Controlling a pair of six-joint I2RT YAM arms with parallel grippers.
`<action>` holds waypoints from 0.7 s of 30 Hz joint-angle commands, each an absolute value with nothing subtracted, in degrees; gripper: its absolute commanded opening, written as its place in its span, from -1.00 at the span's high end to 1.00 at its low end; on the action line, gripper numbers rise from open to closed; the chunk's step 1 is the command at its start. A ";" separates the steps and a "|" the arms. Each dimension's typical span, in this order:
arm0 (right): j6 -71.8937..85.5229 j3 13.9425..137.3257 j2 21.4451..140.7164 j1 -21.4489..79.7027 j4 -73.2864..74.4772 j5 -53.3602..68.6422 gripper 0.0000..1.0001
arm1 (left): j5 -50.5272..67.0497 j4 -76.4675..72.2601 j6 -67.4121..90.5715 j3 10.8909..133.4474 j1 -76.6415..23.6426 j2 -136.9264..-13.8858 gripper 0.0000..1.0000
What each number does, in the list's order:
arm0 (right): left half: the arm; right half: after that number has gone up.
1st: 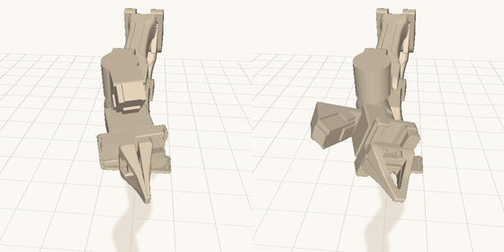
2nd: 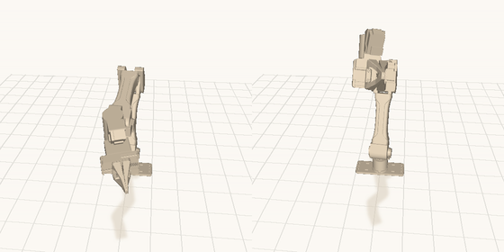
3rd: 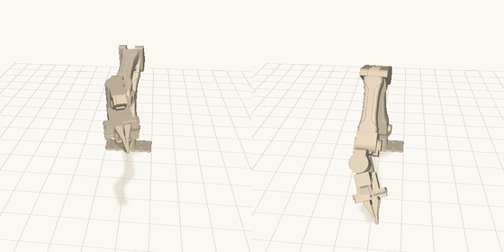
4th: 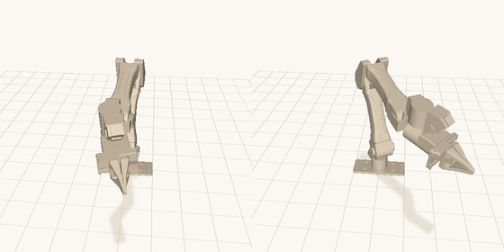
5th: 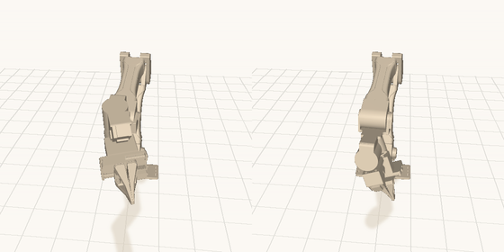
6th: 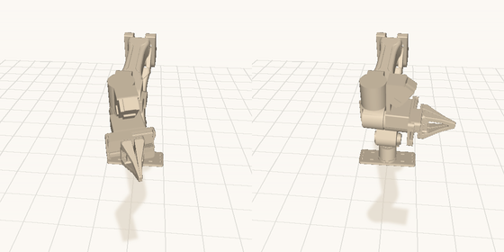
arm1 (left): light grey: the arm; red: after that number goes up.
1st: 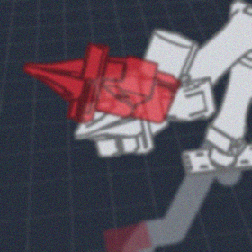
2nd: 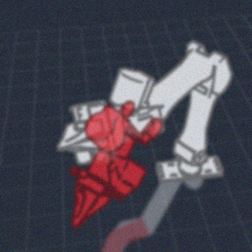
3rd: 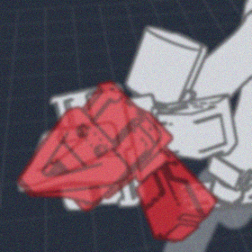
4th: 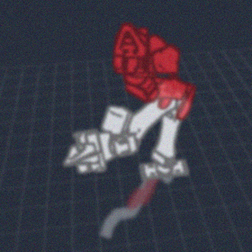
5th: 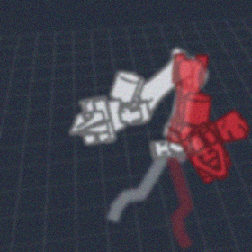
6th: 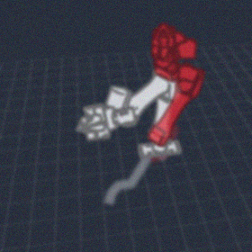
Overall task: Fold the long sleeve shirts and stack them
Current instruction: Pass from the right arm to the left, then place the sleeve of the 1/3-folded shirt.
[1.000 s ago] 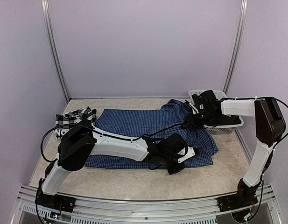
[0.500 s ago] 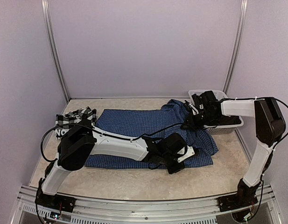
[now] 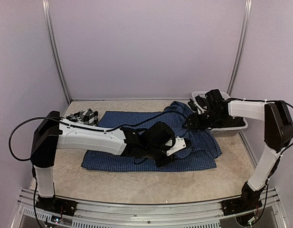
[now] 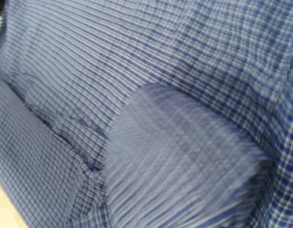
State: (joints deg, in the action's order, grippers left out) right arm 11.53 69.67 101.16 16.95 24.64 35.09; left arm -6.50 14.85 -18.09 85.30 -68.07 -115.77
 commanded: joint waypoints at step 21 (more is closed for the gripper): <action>10.82 54.60 79.36 16.30 25.40 30.51 -0.36 | -19.82 17.19 -7.51 106.95 -56.52 -114.73 1.00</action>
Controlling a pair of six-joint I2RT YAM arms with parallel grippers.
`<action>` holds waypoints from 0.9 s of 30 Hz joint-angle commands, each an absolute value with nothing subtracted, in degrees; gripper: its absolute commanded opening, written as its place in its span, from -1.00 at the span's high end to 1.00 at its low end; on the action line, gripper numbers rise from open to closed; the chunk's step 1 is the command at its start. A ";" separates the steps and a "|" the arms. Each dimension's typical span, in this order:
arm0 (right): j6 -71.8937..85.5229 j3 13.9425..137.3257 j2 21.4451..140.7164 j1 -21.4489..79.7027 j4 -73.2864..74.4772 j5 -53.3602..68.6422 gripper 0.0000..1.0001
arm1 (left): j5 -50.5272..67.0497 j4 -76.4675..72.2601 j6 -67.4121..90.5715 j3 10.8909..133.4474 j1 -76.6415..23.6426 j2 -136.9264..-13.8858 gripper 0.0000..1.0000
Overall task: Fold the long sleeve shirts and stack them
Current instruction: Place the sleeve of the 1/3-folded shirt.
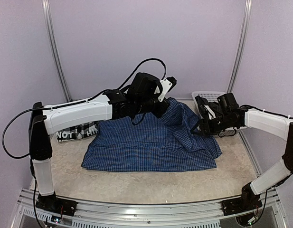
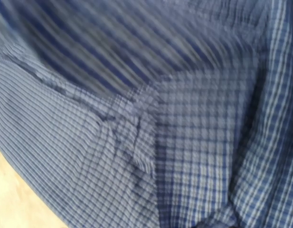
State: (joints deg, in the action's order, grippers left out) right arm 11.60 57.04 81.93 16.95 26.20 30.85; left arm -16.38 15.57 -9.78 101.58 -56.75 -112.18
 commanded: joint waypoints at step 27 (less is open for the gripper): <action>12.97 45.51 74.06 16.33 24.04 31.80 -0.28 | -24.05 13.64 -26.22 81.74 -56.59 -90.30 1.00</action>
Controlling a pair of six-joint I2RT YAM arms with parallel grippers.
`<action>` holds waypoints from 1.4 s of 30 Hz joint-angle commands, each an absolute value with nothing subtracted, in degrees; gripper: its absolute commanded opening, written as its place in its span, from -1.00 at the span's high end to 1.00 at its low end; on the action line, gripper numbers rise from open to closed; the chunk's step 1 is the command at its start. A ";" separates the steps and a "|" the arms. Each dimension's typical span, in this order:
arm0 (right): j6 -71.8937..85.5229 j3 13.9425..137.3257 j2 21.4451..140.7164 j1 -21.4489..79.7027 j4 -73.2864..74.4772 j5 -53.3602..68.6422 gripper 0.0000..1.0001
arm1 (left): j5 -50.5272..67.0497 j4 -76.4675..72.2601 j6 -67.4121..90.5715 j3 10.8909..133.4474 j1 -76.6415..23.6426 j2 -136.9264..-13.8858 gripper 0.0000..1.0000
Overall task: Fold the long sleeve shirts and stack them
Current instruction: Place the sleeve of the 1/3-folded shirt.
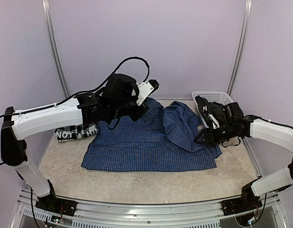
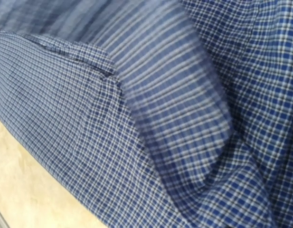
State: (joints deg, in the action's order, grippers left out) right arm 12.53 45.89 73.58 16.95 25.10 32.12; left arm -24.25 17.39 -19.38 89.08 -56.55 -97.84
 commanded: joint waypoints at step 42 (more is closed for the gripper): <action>18.32 41.39 82.51 16.42 22.94 22.11 0.59 | -15.16 17.39 -33.39 46.87 -72.65 -74.53 0.91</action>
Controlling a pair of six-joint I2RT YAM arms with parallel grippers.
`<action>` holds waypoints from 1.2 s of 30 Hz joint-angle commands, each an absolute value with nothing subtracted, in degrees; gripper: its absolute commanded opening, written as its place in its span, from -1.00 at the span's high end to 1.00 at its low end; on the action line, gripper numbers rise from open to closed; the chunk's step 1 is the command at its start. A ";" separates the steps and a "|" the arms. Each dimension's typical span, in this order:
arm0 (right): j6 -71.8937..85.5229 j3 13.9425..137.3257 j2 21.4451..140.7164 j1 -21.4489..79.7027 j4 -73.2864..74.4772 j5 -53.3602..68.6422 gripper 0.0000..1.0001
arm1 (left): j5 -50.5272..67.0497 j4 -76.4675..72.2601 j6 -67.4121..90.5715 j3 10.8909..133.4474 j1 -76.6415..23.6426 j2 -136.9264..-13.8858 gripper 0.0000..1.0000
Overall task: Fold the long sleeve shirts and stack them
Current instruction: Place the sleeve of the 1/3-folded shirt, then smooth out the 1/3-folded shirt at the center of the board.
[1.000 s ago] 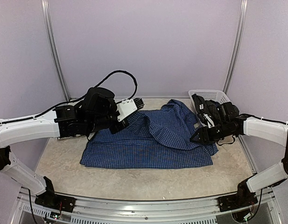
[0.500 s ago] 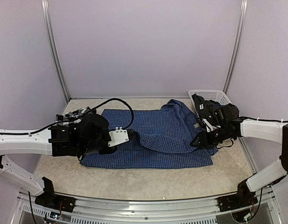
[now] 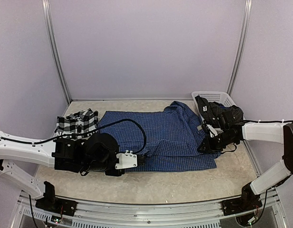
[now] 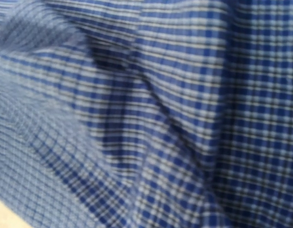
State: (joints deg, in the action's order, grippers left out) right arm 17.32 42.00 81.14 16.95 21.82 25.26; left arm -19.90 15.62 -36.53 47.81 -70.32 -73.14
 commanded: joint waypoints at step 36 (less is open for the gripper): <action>14.81 48.61 83.45 23.81 17.97 24.60 0.45 | 11.57 19.44 33.46 45.29 -55.57 -91.45 -0.27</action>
